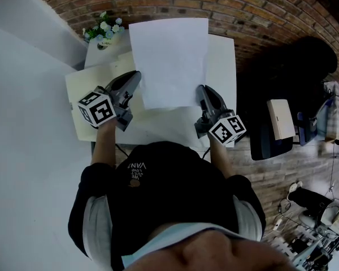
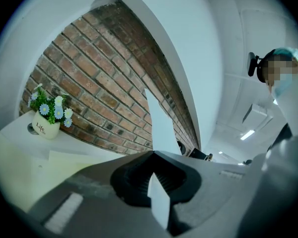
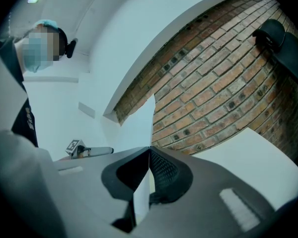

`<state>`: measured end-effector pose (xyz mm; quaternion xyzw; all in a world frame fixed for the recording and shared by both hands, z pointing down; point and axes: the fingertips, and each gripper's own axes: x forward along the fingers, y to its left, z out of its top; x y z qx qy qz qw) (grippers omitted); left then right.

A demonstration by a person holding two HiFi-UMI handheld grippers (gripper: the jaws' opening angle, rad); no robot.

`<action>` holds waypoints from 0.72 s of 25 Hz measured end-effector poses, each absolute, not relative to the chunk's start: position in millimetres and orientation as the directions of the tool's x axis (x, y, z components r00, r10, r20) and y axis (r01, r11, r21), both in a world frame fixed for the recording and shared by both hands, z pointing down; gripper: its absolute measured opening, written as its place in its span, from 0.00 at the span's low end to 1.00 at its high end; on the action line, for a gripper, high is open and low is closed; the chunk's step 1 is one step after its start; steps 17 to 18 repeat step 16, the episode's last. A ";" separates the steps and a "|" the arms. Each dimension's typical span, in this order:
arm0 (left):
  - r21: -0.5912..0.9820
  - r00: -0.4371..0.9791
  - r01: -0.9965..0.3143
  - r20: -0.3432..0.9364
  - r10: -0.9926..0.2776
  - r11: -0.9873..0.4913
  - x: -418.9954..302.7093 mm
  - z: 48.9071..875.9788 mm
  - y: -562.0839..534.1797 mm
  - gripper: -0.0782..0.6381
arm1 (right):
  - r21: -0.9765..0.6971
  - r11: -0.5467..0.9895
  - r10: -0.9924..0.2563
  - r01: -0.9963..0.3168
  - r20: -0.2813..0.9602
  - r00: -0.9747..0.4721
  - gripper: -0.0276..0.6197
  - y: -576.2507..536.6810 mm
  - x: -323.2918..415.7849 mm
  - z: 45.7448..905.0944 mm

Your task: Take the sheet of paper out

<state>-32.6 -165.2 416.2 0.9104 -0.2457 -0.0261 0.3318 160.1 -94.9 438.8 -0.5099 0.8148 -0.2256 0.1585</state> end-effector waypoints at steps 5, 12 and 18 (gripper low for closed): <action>0.616 0.877 -0.432 0.115 -0.467 -0.659 -33.2 416.3 -166.0 0.11 | -0.527 0.381 -0.901 -0.759 -0.027 -0.433 0.04 -95.1 159.3 439.0; 0.617 0.878 -0.429 0.113 -0.464 -0.660 -32.4 417.3 -166.5 0.11 | -0.528 0.378 -0.902 -0.761 -0.026 -0.430 0.04 -96.1 159.9 439.9; 0.616 0.879 -0.428 0.115 -0.463 -0.661 -31.2 418.2 -165.9 0.11 | -0.526 0.378 -0.902 -0.762 -0.025 -0.431 0.04 -96.2 161.7 440.0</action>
